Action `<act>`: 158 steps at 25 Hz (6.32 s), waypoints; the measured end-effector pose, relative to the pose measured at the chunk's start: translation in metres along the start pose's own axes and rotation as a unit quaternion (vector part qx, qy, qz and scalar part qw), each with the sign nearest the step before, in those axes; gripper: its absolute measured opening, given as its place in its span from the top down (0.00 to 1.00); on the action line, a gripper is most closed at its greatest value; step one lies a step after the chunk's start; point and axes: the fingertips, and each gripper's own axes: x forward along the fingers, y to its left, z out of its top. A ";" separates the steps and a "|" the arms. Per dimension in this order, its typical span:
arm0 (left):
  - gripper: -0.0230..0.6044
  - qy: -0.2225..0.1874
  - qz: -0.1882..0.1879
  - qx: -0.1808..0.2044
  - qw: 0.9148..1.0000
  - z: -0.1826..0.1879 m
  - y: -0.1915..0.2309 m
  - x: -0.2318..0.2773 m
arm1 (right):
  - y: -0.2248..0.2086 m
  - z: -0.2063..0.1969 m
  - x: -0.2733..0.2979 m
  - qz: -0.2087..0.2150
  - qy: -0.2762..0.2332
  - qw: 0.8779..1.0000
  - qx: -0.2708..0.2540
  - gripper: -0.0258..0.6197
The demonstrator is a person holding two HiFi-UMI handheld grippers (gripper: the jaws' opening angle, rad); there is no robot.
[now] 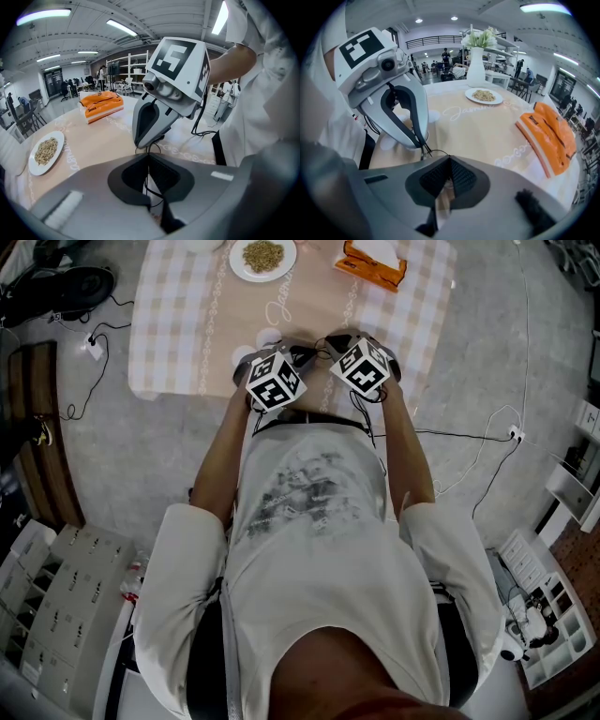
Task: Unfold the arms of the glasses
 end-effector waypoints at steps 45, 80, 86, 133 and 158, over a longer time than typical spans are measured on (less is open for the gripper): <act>0.94 -0.033 0.064 -0.006 0.997 0.000 -0.004 -0.041 | 0.001 0.001 0.000 -0.026 0.000 0.999 -0.020 0.94; 0.94 -0.060 0.100 -0.055 0.992 -0.013 -0.005 -0.070 | 0.001 0.002 0.001 -0.045 -0.003 0.999 -0.018 0.94; 0.94 -0.066 0.105 -0.062 0.990 -0.016 -0.005 -0.073 | 0.000 0.002 0.001 -0.046 -0.001 0.999 -0.019 0.94; 0.94 -0.097 0.099 -0.094 0.986 -0.019 -0.009 -0.080 | 0.026 0.018 -0.011 -0.094 -0.049 0.993 -0.041 0.81; 0.94 -0.111 0.096 -0.094 0.985 -0.011 -0.008 -0.088 | 0.098 0.034 -0.011 -0.054 -0.056 0.988 -0.130 0.75</act>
